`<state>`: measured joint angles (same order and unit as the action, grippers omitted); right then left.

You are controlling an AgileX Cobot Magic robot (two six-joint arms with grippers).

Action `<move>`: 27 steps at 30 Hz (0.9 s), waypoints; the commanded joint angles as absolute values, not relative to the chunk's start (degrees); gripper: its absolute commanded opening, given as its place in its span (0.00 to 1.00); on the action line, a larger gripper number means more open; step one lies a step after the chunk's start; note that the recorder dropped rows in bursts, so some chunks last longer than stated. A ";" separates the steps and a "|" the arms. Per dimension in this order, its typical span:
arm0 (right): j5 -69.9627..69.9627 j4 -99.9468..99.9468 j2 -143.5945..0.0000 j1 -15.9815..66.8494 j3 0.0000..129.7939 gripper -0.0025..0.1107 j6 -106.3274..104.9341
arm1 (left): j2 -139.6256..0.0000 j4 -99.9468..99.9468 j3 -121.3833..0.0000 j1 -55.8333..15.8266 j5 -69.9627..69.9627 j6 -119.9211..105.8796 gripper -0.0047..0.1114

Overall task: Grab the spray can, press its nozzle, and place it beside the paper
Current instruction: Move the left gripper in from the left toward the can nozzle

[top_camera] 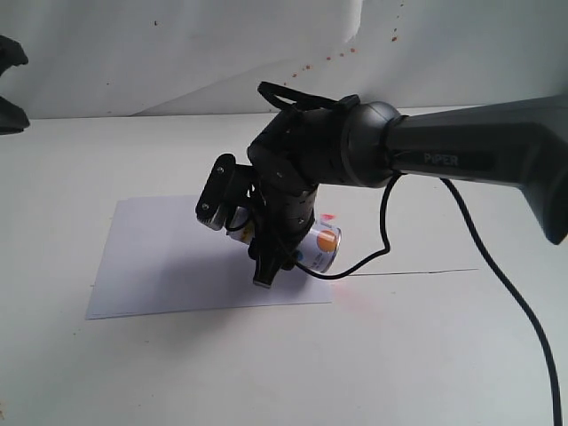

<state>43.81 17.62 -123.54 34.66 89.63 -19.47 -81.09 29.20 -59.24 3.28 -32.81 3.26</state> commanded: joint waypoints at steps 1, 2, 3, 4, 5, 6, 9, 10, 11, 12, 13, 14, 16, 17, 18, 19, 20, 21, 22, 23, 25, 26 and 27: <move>43.27 17.54 -122.90 34.74 90.14 0.02 -19.28 | -86.25 30.87 -62.74 3.38 -34.38 2.68 0.04; 43.00 17.56 -122.90 34.74 90.14 0.02 -19.28 | -86.93 31.96 -62.89 3.38 -34.38 2.28 0.04; 42.68 17.66 -122.90 34.74 90.14 0.02 -19.43 | -87.53 33.69 -62.99 3.38 -34.38 1.79 0.04; 42.51 18.33 -122.90 34.74 90.14 0.02 -19.43 | -88.29 35.63 -62.99 3.38 -34.50 0.00 0.04; 42.51 19.38 -122.90 34.74 90.14 0.02 -19.53 | -88.75 37.78 -62.99 3.38 -34.47 -1.55 0.04; 42.51 20.44 -122.90 34.74 90.14 0.02 -19.65 | -89.27 39.67 -62.99 3.38 -34.47 -3.32 0.04; 42.51 23.08 -122.90 34.74 90.14 0.02 -19.53 | -90.58 48.43 -62.99 3.38 -35.10 -10.75 0.04; 42.38 23.44 -122.90 34.74 90.14 0.02 -19.51 | -90.75 51.16 -63.11 3.38 -35.75 -12.88 0.04; 42.06 23.59 -122.90 34.74 90.14 0.02 -19.51 | -91.06 53.42 -63.15 3.38 -36.34 -15.17 0.04; 41.50 23.59 -122.90 34.74 90.14 0.02 -19.51 | -91.43 56.01 -63.49 3.38 -37.27 -17.52 0.04; 40.96 23.73 -122.90 34.74 90.14 0.02 -19.51 | -91.92 57.98 -64.21 3.38 -38.60 -19.74 0.04; 40.38 24.39 -122.90 34.74 90.14 0.02 -19.51 | -92.35 59.31 -64.94 3.38 -39.84 -20.78 0.04; 39.33 25.69 -122.90 34.74 90.14 0.02 -19.51 | -93.88 61.22 -66.97 3.38 -43.77 -22.83 0.04; 38.71 25.97 -122.90 34.74 90.14 0.02 -19.51 | -94.81 61.56 -67.85 3.38 -45.23 -23.00 0.04; 38.20 25.97 -122.90 34.74 90.14 0.02 -19.51 | -95.85 61.54 -68.94 3.38 -46.70 -23.00 0.04; 37.95 25.97 -122.90 34.74 90.14 0.02 -19.51 | -96.98 61.54 -70.16 3.38 -47.78 -23.00 0.04; 37.95 25.97 -122.90 34.74 90.14 0.02 -19.51 | -97.90 61.54 -70.84 3.38 -48.63 -23.00 0.04; 37.85 25.97 -123.01 34.74 90.14 0.02 -19.51 | -99.04 61.54 -71.56 3.38 -49.20 -23.00 0.04; 37.85 26.10 -123.02 34.74 90.14 0.02 -19.51 | -100.17 61.54 -72.16 3.38 -49.52 -23.22 0.04; 37.85 26.10 -123.27 34.74 90.14 0.02 -19.51 | -101.24 61.54 -72.62 3.38 -49.63 -23.59 0.04; 37.85 26.10 -123.51 34.74 90.14 0.02 -19.51 | -103.09 61.67 -73.20 3.38 -49.52 -24.33 0.04; 37.85 26.10 -123.77 34.74 90.14 0.02 -19.51 | -104.10 61.98 -73.58 3.38 -50.27 -24.33 0.04; 37.85 26.10 -123.77 34.74 90.14 0.02 -19.51 | -105.11 62.24 -73.89 3.38 -51.22 -24.46 0.04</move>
<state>38.93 25.27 -124.03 34.66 89.63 -19.47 -102.75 61.11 -72.75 3.28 -49.46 -23.51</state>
